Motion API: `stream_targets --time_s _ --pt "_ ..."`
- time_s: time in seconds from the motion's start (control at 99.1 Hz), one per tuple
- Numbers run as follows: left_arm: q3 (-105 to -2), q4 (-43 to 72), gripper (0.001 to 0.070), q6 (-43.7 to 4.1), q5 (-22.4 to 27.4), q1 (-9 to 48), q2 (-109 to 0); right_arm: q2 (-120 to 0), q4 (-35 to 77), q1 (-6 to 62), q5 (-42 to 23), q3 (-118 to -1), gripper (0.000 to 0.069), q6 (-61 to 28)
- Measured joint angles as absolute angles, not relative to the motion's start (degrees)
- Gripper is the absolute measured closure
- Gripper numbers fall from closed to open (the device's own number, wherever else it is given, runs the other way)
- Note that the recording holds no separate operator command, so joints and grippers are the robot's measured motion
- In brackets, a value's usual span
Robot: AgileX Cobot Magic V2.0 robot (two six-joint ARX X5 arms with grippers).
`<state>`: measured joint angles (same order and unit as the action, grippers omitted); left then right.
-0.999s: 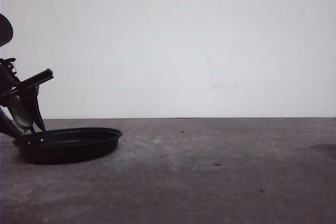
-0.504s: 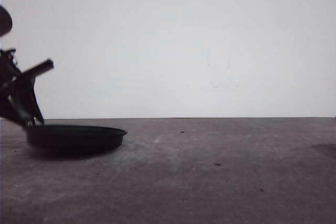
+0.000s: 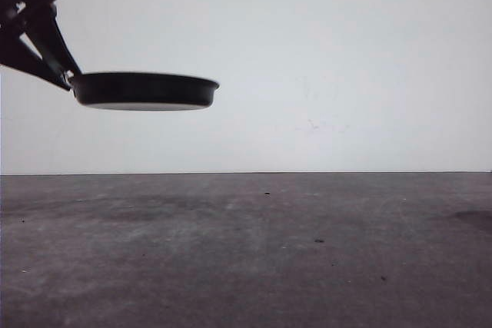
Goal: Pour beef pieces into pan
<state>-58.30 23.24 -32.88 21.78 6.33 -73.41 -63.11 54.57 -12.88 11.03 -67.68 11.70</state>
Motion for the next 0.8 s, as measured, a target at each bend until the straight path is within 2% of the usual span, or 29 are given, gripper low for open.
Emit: stream_targets --time_s 0.242,0.282,0.393,0.464,0.595,0.797 --pt "-58.3 23.4 0.065 -32.5 22.3 11.5 -69.4 -72.3 57.5 -14.3 7.3 -67.7 0.0179 13.5" --pt "-58.3 23.1 0.065 -32.5 22.3 12.1 -69.3 -73.8 58.1 -14.3 7.0 -67.7 0.0223 13.5" --pt "-58.3 22.5 0.065 -32.4 22.3 13.5 -69.4 -77.1 58.6 -14.3 6.1 -67.7 0.0411 13.3" --pt "-58.3 22.0 0.065 -32.4 22.3 14.2 -69.4 -78.2 58.3 -14.3 5.0 -67.7 0.0462 13.3" --pt "-58.3 21.1 0.065 -32.4 22.3 14.9 -69.4 -79.8 58.0 -14.3 1.8 -67.7 0.0485 13.1" --pt "-58.3 20.8 0.065 -32.3 22.3 15.6 -69.4 -86.3 58.3 -14.3 1.7 -67.7 0.0488 11.8"
